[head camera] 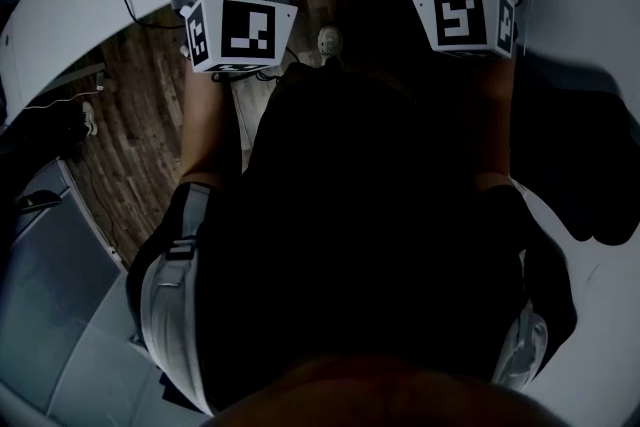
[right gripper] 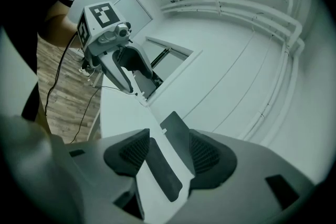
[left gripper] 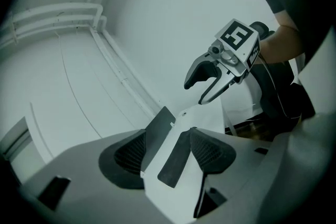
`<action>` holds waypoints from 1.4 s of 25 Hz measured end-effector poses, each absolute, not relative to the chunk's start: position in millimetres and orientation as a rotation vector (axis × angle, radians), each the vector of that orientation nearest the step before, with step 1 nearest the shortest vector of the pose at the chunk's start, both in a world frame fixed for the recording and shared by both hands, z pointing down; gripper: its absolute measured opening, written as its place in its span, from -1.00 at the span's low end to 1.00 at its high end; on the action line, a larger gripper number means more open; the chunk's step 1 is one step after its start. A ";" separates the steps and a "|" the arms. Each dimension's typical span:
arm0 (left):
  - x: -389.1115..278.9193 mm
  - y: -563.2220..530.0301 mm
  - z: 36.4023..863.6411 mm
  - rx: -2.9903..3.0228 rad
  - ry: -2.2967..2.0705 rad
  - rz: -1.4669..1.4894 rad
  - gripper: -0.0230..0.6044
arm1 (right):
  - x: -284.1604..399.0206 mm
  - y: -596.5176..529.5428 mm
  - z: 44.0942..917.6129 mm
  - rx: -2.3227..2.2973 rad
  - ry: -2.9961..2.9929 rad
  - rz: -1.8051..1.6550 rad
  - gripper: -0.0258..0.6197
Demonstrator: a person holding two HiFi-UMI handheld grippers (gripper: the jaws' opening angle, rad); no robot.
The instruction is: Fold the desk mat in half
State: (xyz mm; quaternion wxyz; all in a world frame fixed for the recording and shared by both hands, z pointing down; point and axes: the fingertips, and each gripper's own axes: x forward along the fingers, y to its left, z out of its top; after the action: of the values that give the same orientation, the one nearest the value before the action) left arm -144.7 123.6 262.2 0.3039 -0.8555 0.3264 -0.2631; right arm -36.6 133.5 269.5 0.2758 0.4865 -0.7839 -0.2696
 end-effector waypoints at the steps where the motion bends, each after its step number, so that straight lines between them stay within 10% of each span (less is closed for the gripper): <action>1: -140.7 133.7 261.9 -2.270 0.861 -0.693 -0.06 | -34.6 143.4 269.1 1.312 -2.108 -0.725 -0.15; 8: -123.0 195.9 265.9 -2.266 0.847 -0.681 -0.25 | -27.0 203.5 268.2 1.332 -2.128 -0.760 -0.20; 18: -125.3 241.3 252.9 -2.193 0.972 -0.601 -0.88 | -27.9 253.0 251.7 1.421 -2.238 -0.824 -0.83; 35: -110.9 243.3 257.6 -2.216 0.983 -0.544 -0.89 | -17.2 262.4 263.8 1.393 -2.165 -0.896 -0.83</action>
State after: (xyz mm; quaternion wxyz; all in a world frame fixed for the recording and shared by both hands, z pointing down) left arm -110.9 243.3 257.6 0.3226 -0.8443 0.3743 -0.2073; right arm -17.2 262.4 263.8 0.2063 0.4999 -0.7772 -0.3215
